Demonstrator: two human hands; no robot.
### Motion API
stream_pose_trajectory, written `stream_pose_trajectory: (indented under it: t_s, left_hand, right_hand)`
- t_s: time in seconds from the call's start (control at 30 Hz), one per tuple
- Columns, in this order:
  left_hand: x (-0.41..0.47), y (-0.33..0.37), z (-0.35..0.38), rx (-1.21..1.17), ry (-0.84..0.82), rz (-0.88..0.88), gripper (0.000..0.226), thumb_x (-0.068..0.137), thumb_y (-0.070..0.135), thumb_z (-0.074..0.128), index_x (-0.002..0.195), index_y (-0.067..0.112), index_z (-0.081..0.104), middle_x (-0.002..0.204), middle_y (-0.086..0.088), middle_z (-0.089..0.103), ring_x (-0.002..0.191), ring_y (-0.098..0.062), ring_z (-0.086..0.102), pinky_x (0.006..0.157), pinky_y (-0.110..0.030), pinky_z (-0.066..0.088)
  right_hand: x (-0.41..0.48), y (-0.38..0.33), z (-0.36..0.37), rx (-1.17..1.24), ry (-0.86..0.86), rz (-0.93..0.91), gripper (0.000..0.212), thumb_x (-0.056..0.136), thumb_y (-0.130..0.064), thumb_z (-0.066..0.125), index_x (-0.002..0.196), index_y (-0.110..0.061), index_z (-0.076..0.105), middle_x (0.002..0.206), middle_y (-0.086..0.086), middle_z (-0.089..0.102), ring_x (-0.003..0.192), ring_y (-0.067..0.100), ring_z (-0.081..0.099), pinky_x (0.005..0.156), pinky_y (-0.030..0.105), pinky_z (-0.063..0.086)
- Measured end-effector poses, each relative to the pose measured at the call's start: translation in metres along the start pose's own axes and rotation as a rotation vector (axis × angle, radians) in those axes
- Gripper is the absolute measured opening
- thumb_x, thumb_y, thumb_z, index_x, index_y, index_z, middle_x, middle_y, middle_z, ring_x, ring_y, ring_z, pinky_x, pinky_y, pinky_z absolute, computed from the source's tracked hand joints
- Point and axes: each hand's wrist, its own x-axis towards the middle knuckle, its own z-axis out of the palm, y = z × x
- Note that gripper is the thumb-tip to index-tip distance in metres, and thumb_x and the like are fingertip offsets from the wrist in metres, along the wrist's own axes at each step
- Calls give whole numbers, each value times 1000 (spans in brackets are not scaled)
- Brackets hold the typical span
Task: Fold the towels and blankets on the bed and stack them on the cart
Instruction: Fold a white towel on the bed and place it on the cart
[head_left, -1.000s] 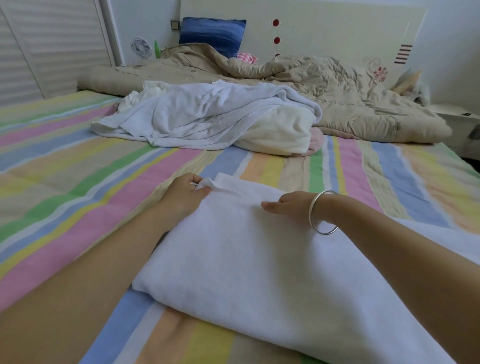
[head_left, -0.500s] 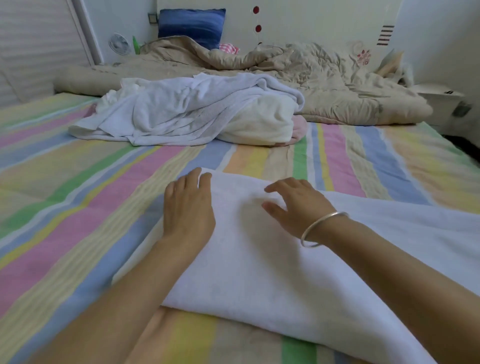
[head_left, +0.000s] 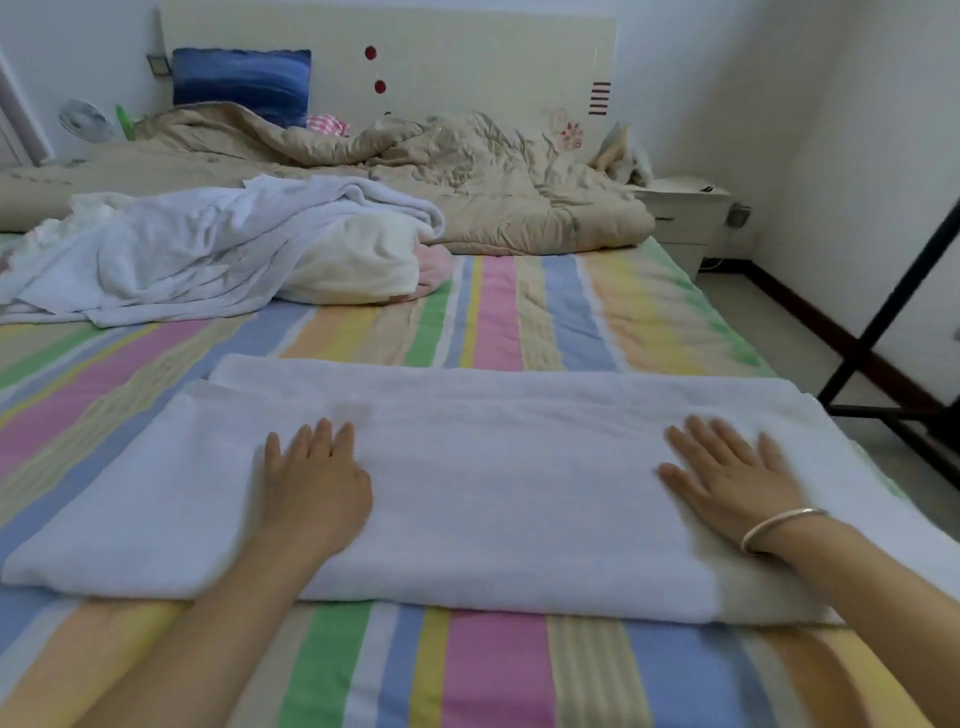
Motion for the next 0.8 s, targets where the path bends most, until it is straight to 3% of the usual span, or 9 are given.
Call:
stream_pose_trajectory:
  t_s: [0.07,0.13,0.33,0.43,0.53,0.6,0.7,0.8]
  left_hand:
    - [-9,36,-7,-87,16,-30,57,102,35,22,156,17,11,163,-7,8,149,-23,7,121,-45,4]
    - [-22,86,-7,-138,23,30,59,102,42,21,156,19,13,163,-9,6,150,-25,4,121,-46,4]
    - [-56,219,1,-154,-36,283,67,99,56,20,156,24,6,163,-11,-3,149,-30,-6,119,-52,-5]
    - [-66,274,2,-155,-92,413,74,95,65,17,156,27,-3,162,-11,-12,148,-31,-13,117,-55,-8]
    - [-70,307,7,-114,-84,473,80,90,74,14,154,32,-11,161,-10,-18,148,-32,-16,115,-59,-9]
    - [-69,310,11,-84,-61,469,82,88,76,13,153,34,-12,162,-8,-17,148,-31,-14,114,-61,-7]
    - [-67,308,15,-102,-39,464,83,86,78,12,153,35,-11,162,-6,-15,149,-29,-13,115,-60,-5]
    - [-67,306,16,-119,-59,467,83,85,79,12,153,37,-10,162,-4,-15,149,-27,-14,116,-59,-6]
  right_hand:
    - [3,11,0,7,5,-6,64,94,-63,9,152,-38,1,160,-10,-11,147,11,-11,118,45,-9]
    - [-1,27,-1,20,19,-3,60,97,-59,12,153,-37,3,160,-11,-9,148,13,-10,118,45,-10]
    - [-14,107,4,133,-14,176,61,96,-62,13,152,-40,3,160,-14,-8,148,19,-4,118,50,-3]
    - [-24,129,8,342,-19,228,68,96,-59,29,153,-29,10,162,2,8,147,27,11,119,42,11]
    - [-30,136,7,422,158,278,64,90,-51,52,143,-20,37,144,10,45,131,32,41,107,38,34]
    - [-33,137,3,550,214,324,61,86,-46,61,139,-21,45,135,8,54,123,31,50,102,37,40]
    - [-37,142,-7,812,114,445,59,85,-38,68,134,-12,49,124,10,60,108,29,58,91,33,45]
    - [-46,142,-23,1015,-35,509,49,87,-34,68,124,-5,57,93,6,59,73,21,56,59,27,40]
